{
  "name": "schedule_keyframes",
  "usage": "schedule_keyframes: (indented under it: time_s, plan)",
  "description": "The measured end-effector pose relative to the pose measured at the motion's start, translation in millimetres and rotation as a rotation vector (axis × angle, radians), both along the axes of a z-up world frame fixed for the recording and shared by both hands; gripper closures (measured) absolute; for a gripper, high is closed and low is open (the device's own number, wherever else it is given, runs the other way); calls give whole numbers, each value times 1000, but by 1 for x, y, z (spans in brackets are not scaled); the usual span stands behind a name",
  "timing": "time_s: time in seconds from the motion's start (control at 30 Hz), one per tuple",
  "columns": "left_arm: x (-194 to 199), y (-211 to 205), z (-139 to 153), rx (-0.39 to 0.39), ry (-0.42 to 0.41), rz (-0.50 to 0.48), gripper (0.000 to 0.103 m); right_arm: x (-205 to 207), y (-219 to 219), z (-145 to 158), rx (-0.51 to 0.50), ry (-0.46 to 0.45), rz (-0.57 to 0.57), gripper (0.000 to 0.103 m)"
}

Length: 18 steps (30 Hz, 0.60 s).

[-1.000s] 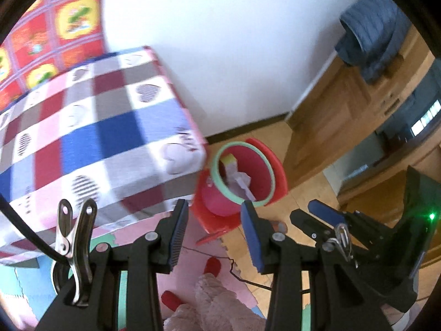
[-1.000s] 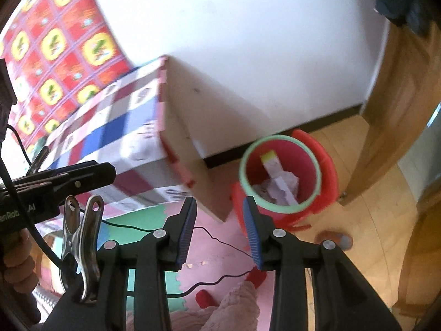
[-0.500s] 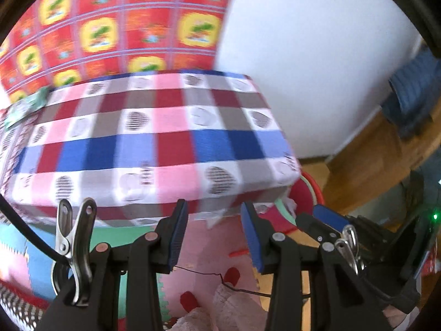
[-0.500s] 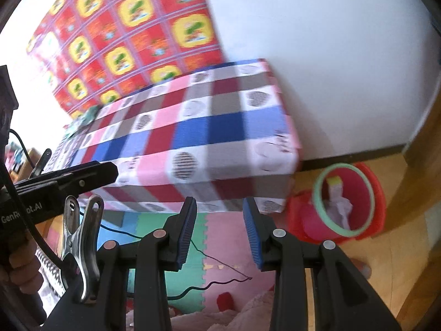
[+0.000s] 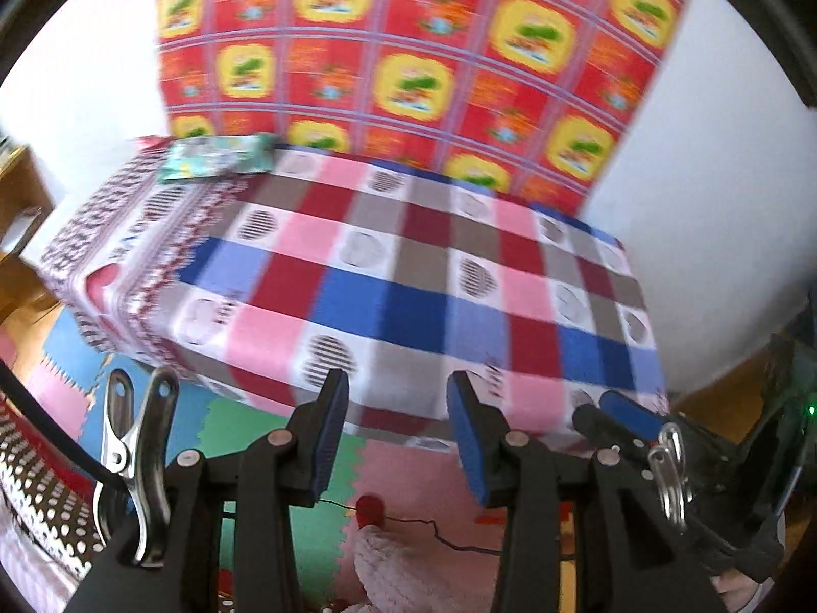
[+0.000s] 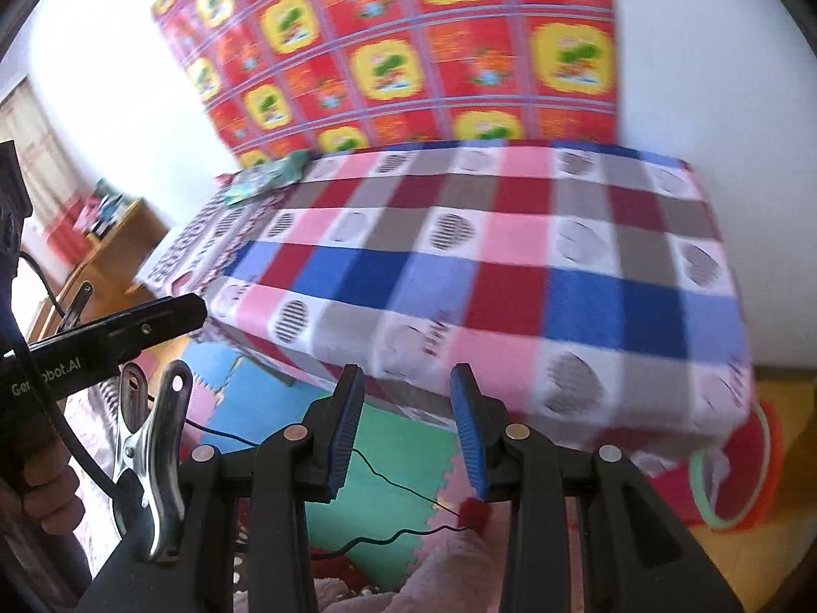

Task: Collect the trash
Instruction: 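Raise both empty tools and turn them back toward the bed, then move both open tools to the teal wipes packet on the bed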

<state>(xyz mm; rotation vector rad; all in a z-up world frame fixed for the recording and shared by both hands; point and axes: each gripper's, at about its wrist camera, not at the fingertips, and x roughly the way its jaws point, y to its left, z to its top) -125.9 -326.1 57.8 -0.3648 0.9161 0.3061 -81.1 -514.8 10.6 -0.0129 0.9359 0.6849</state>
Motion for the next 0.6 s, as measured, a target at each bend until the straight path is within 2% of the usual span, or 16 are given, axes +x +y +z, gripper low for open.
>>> schedule_keyframes:
  time_s: [0.2,0.6]
  plan:
    - [1,67,3,7,-8,110,62,20,60,4,12,-7,89,67]
    - [34,175,8,28,16,227,61,74,167,7,55,30,218,65]
